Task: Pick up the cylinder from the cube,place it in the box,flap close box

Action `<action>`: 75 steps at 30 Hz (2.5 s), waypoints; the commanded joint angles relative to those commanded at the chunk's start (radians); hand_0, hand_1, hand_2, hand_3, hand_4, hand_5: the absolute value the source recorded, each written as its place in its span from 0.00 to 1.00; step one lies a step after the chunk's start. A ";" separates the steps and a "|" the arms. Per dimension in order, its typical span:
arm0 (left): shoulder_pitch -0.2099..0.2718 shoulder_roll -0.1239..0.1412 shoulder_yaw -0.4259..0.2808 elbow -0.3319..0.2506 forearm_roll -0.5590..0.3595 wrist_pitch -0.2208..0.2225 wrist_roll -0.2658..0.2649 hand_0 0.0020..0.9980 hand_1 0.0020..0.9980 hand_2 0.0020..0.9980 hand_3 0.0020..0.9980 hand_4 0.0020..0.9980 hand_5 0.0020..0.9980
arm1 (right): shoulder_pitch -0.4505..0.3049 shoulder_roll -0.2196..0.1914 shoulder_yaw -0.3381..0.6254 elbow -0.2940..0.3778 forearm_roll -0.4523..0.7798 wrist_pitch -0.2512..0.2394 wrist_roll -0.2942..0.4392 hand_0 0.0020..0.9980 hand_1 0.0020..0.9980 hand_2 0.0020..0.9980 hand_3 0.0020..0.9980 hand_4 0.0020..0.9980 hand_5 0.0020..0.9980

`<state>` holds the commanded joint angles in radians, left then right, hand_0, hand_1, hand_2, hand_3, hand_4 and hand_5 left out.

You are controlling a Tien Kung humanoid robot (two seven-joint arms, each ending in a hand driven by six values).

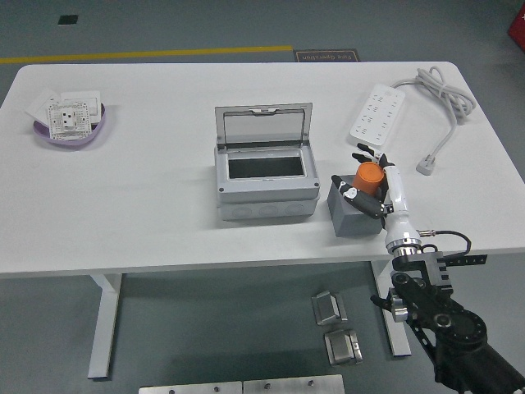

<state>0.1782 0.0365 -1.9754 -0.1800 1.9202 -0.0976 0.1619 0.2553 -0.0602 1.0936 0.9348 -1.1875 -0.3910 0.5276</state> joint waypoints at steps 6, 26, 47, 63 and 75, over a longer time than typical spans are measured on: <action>-0.001 -0.002 0.014 0.000 -0.016 0.001 0.000 0.63 0.57 0.54 0.58 0.39 0.03 | 0.000 -0.003 -0.004 0.003 -0.011 -0.005 -0.022 0.79 0.68 0.59 0.53 0.00 0.00; -0.007 -0.001 0.038 0.000 -0.046 0.005 -0.006 0.63 0.58 0.54 0.59 0.41 0.05 | 0.018 -0.029 0.003 0.035 -0.119 -0.052 -0.068 0.74 0.55 0.46 0.33 0.03 0.00; -0.004 0.003 0.013 0.000 -0.015 0.000 -0.002 0.63 0.59 0.55 0.59 0.44 0.09 | 0.186 -0.023 -0.180 0.126 -0.341 -0.121 -0.239 0.00 0.20 0.36 0.28 0.00 0.00; -0.007 0.018 0.032 0.000 -0.035 0.004 -0.001 0.63 0.59 0.55 0.59 0.45 0.09 | 0.413 0.042 -0.383 -0.062 -0.446 -0.042 -0.373 0.00 0.15 0.34 0.26 0.00 0.00; -0.018 0.030 0.058 0.000 -0.049 0.005 0.002 0.63 0.59 0.55 0.59 0.45 0.10 | 0.551 0.018 -0.595 -0.223 -0.413 -0.003 -0.347 0.00 0.16 0.36 0.27 0.00 0.00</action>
<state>0.1606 0.0661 -1.9172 -0.1800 1.8714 -0.0924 0.1636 0.8058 -0.0423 0.4988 0.7120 -1.6008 -0.3943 0.1802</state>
